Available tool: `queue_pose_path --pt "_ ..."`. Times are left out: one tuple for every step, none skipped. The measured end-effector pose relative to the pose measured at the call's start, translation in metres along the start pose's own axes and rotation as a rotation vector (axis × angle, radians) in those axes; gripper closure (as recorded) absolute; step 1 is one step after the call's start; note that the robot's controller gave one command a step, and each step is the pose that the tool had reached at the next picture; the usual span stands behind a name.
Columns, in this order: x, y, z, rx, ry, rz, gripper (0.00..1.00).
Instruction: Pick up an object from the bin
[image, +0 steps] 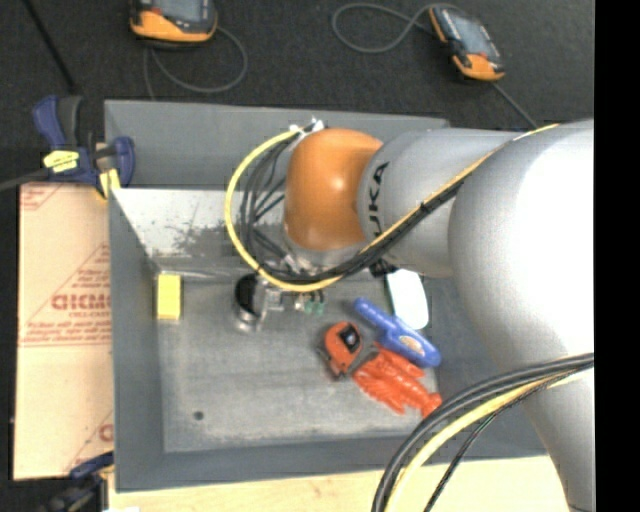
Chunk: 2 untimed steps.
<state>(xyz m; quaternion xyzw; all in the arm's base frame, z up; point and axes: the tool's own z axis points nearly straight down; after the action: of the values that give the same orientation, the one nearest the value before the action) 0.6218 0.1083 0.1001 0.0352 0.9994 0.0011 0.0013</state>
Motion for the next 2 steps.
queue_pose_path --pt "0.0 0.0 0.0 0.0 0.0 0.0 1.0" --pt "-0.016 -0.001 -0.009 0.0 0.0 0.005 1.0"
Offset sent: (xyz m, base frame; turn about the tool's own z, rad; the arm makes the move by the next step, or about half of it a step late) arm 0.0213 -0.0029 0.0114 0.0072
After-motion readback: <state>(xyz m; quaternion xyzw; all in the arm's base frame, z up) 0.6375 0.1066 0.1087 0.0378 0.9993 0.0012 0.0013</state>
